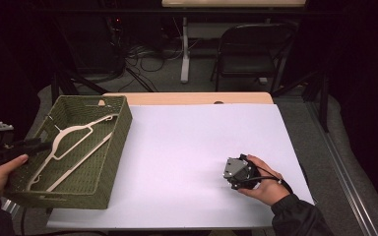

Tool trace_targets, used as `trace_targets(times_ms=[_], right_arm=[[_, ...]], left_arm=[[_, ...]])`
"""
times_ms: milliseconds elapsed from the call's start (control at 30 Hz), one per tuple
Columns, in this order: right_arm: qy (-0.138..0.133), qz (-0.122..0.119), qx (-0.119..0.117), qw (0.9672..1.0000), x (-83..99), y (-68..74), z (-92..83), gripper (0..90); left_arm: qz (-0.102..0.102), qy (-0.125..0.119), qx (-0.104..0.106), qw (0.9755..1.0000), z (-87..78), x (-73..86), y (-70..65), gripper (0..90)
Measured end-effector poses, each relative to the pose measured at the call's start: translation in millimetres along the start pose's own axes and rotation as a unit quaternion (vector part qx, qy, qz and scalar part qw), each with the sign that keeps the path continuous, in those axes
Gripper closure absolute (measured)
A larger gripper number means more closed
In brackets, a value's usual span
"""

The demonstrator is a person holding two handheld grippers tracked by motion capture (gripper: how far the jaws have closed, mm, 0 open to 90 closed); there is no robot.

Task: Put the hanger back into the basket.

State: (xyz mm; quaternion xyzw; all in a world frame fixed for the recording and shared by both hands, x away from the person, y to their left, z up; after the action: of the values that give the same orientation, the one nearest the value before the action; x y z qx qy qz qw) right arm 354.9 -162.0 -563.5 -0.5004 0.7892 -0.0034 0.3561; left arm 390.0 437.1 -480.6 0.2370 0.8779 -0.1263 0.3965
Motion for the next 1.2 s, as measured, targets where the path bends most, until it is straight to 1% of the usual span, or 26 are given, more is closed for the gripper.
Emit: trace_targets(times_ms=[133,167,200,233,267,333,467,500,533,567,600,633,667,700,733,767,800,900,933,967,1000,1033,1067,1100,1133,1200], right_arm=[[-0.004,0.007,-0.003,1.0,-1.0,-0.4,-0.8,42.5],[0.0,0.006,-0.002,1.0,-0.6,-1.1,-2.2,42.5],[0.018,0.007,-0.007,0.9998,0.9,-1.3,-5.2,42.5],[0.018,0.007,-0.007,0.9998,0.9,-1.3,-5.2,42.5],[-0.006,0.016,-0.001,0.9998,-0.4,-2.0,-5.5,42.4],[-0.007,0.024,-0.001,0.9997,0.4,-3.3,-9.2,42.0],[-0.013,0.047,0.001,0.9988,4.2,-5.6,-17.2,40.9],[-0.013,0.047,0.001,0.9988,4.2,-5.6,-17.2,40.9],[-0.015,0.061,-0.001,0.998,8.0,-6.4,-22.0,40.2],[-0.014,0.063,-0.001,0.9979,9.6,-7.1,-23.6,40.1],[-0.018,0.07,0.0,0.9974,11.4,-7.4,-25.0,40.0],[-0.018,0.075,0.003,0.997,13.7,-7.8,-27.0,39.9],[-0.021,0.083,0.004,0.9963,16.3,-8.5,-29.1,39.8],[-0.022,0.09,0.003,0.9957,18.5,-8.4,-30.8,39.8],[-0.01,0.093,0.002,0.9956,21.9,-8.3,-33.7,39.8],[-0.025,0.101,0.005,0.9946,23.0,-8.1,-33.5,39.8],[-0.018,0.103,0.008,0.9945,25.3,-8.4,-35.6,39.8],[-0.026,0.121,0.007,0.9923,30.6,-7.7,-40.0,39.9],[-0.026,0.121,0.007,0.9923,30.6,-7.7,-40.0,39.9],[-0.03,0.131,0.01,0.991,34.1,-7.2,-42.7,39.9],[-0.03,0.131,0.01,0.991,34.1,-7.2,-42.7,39.9],[-0.034,0.14,0.015,0.9895,37.2,-7.1,-43.8,40.1],[-0.034,0.14,0.015,0.9895,37.2,-7.1,-43.8,40.1],[-0.04,0.148,0.015,0.9881,39.9,-6.4,-44.6,40.2],[-0.04,0.148,0.015,0.9881,39.9,-6.4,-44.6,40.2],[-0.044,0.158,0.017,0.9863,42.6,-3.7,-45.8,40.3]], left_arm=[[0.013,0.002,-0.005,0.9999,-1.5,-4.0,-10.0,44.8],[0.013,0.002,-0.005,0.9999,-1.5,-4.0,-10.0,44.7],[0.017,0.0,-0.001,0.9998,-3.2,-6.6,-17.5,44.3],[0.017,0.0,-0.001,0.9998,-3.2,-6.6,-17.5,44.0],[0.02,-0.004,-0.001,0.9998,-4.3,-8.6,-22.4,43.2],[0.025,-0.01,0.0,0.9996,-6.8,-11.7,-30.7,41.7],[0.04,-0.025,0.006,0.9989,-10.5,-18.1,-56.7,39.4],[0.04,-0.025,0.006,0.9989,-10.5,-18.1,-56.7,39.0],[0.048,-0.031,0.008,0.9984,-11.9,-20.2,-69.4,38.8],[0.048,-0.031,0.008,0.9984,-11.9,-20.2,-69.4,38.7],[0.055,-0.041,0.014,0.9976,-12.8,-23.0,-82.5,38.2],[0.055,-0.041,0.014,0.9976,-12.8,-23.0,-82.5,38.0],[0.061,-0.045,0.015,0.997,-13.6,-24.6,-90.6,38.0],[0.072,-0.053,0.02,0.9957,-15.2,-27.4,-104.4,38.0],[0.072,-0.053,0.02,0.9957,-15.2,-27.4,-104.4,37.9],[0.08,-0.062,0.025,0.9946,-16.5,-29.4,-117.2,37.9],[0.08,-0.062,0.025,0.9946,-16.5,-29.4,-117.2,38.0],[0.097,-0.07,0.04,0.992,-15.8,-30.4,-141.5,38.0],[0.107,-0.072,0.044,0.9906,-15.6,-30.0,-149.3,38.0],[0.119,-0.079,0.057,0.9881,-13.8,-28.4,-165.9,38.1],[0.119,-0.079,0.057,0.9881,-13.8,-28.4,-165.9,38.1],[0.13,-0.085,0.069,0.9854,-11.0,-25.5,-182.4,38.2],[0.13,-0.085,0.069,0.9854,-11.0,-25.5,-182.4,38.2],[0.134,-0.087,0.084,0.9835,-6.5,-21.8,-197.3,38.3],[0.134,-0.087,0.084,0.9835,-6.5,-21.8,-197.3,38.4],[0.135,-0.085,0.09,0.9831,-0.5,-17.1,-210.7,38.4]])
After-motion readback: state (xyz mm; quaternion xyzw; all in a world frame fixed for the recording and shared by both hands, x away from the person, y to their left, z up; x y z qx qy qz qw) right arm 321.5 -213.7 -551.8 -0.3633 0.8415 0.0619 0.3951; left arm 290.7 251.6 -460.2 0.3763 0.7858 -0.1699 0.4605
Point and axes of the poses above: each handheld gripper's, and its own axes: z roughly forward along the jaws, x roughly out of its underside, y roughly to its left, the point moved 7 cm from there along z, roughly forward along the jaws, and after that the axes turned 11 degrees about z, right-handed, at the moved point
